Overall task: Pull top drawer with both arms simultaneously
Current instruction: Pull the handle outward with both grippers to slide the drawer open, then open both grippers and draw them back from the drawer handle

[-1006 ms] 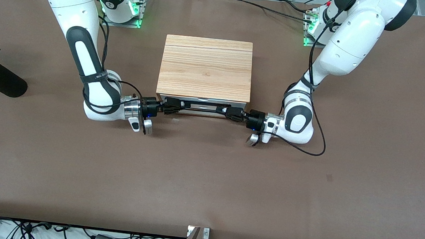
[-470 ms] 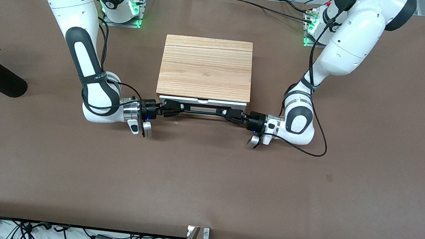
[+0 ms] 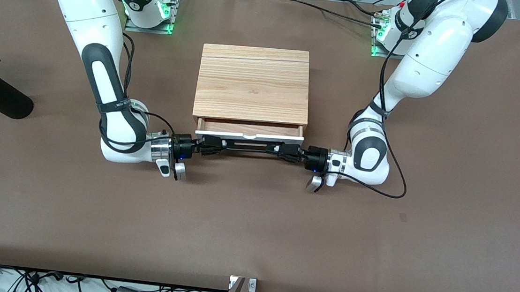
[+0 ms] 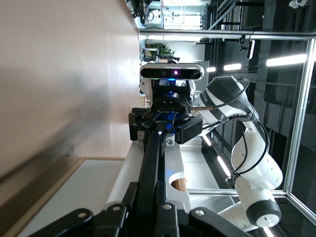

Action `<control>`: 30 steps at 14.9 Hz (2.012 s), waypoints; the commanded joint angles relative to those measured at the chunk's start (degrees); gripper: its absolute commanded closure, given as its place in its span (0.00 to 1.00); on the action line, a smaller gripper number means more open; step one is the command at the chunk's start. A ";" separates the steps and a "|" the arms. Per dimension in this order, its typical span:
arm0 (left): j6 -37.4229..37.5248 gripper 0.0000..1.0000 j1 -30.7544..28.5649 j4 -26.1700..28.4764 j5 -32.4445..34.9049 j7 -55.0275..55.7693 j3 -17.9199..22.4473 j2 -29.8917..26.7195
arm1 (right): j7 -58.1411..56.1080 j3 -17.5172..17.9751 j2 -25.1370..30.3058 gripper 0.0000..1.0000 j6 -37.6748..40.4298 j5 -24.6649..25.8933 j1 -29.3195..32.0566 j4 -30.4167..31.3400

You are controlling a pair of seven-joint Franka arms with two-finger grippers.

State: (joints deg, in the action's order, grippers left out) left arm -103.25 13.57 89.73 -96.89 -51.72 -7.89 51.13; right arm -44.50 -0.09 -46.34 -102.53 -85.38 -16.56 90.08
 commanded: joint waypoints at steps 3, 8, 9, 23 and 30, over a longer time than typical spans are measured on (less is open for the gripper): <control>0.94 0.90 -0.30 -3.59 -0.67 -0.57 1.21 1.87 | 4.15 -0.26 -3.76 0.97 -0.83 -1.19 1.71 -6.32; 0.94 0.90 -0.30 -3.78 -0.40 -0.57 1.48 2.40 | 4.15 -0.26 -4.20 0.96 -1.97 -1.19 1.71 -6.67; 0.94 0.89 -0.30 -3.78 -0.40 -0.57 1.56 2.40 | 4.15 -0.26 -4.20 0.95 -1.97 -1.11 1.71 -6.67; 0.77 0.00 -1.08 -15.44 8.70 0.22 7.71 2.84 | 14.42 -3.86 0.72 0.00 -2.33 7.47 0.74 -6.92; 1.47 0.00 -6.88 -23.01 31.55 3.47 8.68 0.47 | 16.63 -11.15 5.64 0.00 -2.15 41.72 0.91 -7.99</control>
State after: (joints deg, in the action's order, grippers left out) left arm -103.02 7.89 69.27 -72.22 -49.78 0.61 52.64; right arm -28.85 -9.68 -42.12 -104.67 -52.40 -15.07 81.72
